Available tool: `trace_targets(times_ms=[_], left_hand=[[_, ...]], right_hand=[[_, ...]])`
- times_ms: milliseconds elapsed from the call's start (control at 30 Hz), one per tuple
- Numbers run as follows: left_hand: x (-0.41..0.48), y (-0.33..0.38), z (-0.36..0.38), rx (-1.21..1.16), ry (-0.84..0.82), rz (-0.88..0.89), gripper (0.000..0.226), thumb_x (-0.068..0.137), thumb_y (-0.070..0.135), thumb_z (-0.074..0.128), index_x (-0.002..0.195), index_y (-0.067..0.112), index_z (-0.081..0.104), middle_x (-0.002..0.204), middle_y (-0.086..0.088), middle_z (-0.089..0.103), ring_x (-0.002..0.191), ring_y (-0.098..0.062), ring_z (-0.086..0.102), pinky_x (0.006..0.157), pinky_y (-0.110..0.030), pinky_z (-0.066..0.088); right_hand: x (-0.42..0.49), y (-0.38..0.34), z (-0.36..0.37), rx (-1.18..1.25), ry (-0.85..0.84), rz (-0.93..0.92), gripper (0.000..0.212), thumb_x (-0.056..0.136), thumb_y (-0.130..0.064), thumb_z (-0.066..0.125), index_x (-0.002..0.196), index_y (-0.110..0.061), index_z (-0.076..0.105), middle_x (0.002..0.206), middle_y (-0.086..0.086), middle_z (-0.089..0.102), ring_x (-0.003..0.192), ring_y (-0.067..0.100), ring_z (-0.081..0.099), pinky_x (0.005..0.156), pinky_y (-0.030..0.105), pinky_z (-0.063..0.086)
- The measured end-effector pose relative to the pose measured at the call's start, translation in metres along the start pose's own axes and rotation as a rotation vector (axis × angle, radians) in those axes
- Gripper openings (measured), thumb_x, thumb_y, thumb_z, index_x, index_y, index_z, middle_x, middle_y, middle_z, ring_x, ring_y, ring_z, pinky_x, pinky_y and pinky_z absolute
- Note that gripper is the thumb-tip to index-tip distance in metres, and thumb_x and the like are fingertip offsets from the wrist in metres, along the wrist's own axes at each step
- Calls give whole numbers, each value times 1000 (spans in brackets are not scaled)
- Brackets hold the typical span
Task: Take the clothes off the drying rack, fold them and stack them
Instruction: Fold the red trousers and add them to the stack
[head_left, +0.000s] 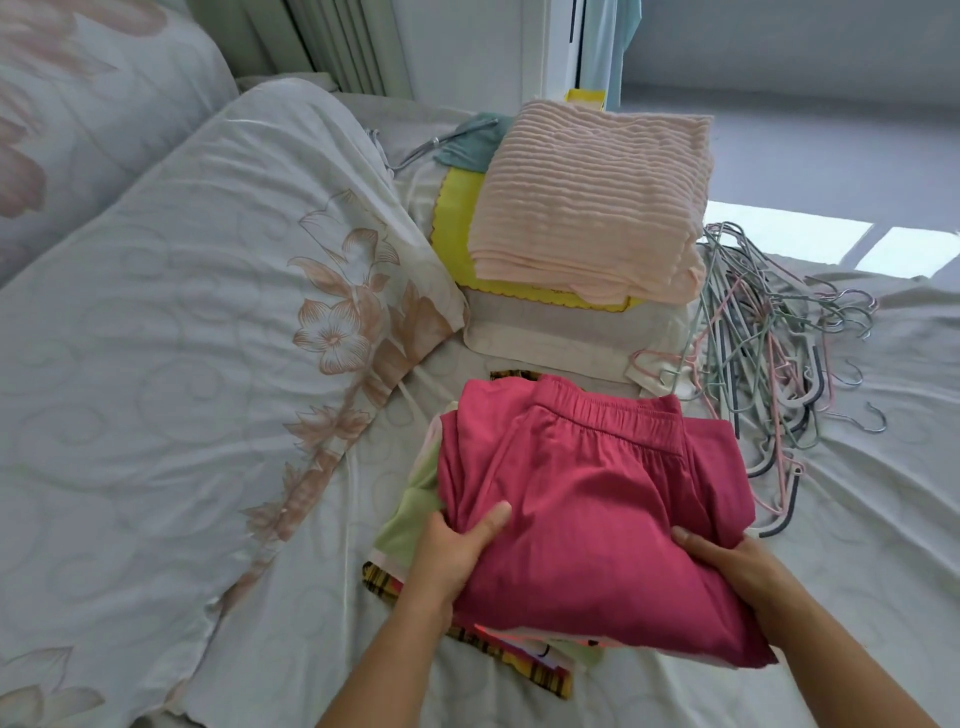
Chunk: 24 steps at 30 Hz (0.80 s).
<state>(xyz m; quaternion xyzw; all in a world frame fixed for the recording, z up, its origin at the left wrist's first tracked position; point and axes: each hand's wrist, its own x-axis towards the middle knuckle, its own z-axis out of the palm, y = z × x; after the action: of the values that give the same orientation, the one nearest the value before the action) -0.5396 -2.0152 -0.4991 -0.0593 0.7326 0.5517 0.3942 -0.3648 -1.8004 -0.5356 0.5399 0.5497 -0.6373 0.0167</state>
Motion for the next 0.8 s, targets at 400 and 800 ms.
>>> trace_targets(times_ms=[400,800], left_hand=[[27,18,9,-90,-132,-182,70,57,27,83,119,8,57,98,-7,69,93,-25,64,93,-39,49],[14,-35,96,172,-209,102,59,72,23,74,125,14,50,119,1,60,110,-16,57,92,-22,40]], right_hand=[[-9,5,-14,96,-79,-29,111,11,-55,86,111,-13,62,97,8,72,87,26,68,67,30,51],[-18,48,-83,124,70,-7,122,3,-65,82,111,-10,64,95,8,73,89,27,67,77,35,50]])
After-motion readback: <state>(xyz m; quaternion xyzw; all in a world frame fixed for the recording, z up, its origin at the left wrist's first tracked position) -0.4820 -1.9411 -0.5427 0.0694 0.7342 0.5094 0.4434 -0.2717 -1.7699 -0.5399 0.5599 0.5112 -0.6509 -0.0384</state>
